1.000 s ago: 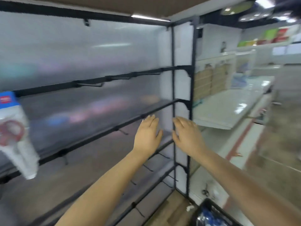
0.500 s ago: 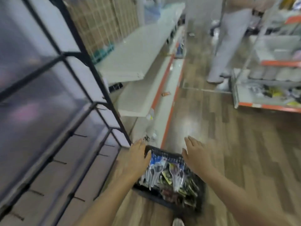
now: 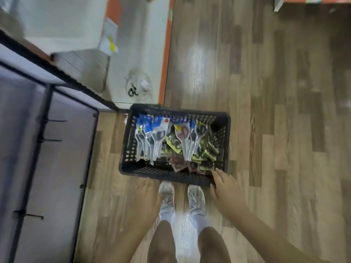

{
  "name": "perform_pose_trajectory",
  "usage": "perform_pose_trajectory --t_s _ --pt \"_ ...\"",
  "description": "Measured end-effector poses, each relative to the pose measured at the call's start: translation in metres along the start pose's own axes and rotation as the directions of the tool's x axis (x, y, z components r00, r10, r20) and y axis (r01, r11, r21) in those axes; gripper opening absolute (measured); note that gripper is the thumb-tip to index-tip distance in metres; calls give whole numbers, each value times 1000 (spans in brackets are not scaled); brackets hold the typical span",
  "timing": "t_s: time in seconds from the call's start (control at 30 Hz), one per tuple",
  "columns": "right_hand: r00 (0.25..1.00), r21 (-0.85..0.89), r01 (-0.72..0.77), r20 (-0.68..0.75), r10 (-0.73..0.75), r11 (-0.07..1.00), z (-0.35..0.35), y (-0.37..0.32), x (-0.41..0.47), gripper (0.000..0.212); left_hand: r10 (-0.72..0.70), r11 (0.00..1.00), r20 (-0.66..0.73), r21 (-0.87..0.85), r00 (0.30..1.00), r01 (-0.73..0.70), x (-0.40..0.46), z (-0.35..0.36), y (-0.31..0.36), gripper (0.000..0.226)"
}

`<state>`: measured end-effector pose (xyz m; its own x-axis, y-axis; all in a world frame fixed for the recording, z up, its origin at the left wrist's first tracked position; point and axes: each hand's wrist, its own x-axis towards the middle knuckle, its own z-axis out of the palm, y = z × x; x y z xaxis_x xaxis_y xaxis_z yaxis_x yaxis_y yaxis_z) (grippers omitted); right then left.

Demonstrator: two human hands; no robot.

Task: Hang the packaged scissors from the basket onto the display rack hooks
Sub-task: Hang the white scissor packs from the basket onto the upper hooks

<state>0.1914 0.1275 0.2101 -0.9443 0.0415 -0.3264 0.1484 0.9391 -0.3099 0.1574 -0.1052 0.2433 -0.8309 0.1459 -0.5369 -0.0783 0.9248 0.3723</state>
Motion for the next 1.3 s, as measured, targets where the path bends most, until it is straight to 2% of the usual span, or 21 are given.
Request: perform_pose_trajectory --t_s 0.1,0.2,0.37,0.53,0.63,0.73,0.9,0.97,1.03,1.13,1.3 --pt "999 19 -38 18 38 999 38 11 30 44 14 994 103 104 995 -25 45 28 -20 47" --pt "996 72 -91 27 89 993 70 19 70 41 -3 993 108 119 994 -10 98 53 -38 54" --pt "993 112 -116 -10 118 987 114 35 141 39 85 975 104 197 991 -104 185 81 -48 52" --pt "982 167 -180 -22 186 969 145 56 195 46 133 983 92 119 987 -143 254 117 -45 43" --pt "974 218 -226 18 228 949 167 65 217 48 145 988 73 44 987 -148 286 141 -39 37" --pt "963 290 -264 29 267 920 190 73 238 49 95 995 35 -5 995 -95 313 167 -39 35" --pt "933 394 -356 101 345 847 220 90 274 41 -77 996 -92 -40 993 74 352 193 -34 56" --pt "916 422 -390 92 390 818 232 94 287 39 -116 993 -107 -5 987 116 360 199 -29 62" --pt "890 419 -447 124 438 790 242 93 298 43 -123 992 -124 16 985 126 361 203 -27 61" --pt "850 393 -526 207 485 754 256 86 304 56 -131 991 -140 -54 982 124 359 206 -28 57" --pt "850 523 -519 232 472 676 260 81 292 58 -162 984 -106 -96 981 152 358 203 -26 53"
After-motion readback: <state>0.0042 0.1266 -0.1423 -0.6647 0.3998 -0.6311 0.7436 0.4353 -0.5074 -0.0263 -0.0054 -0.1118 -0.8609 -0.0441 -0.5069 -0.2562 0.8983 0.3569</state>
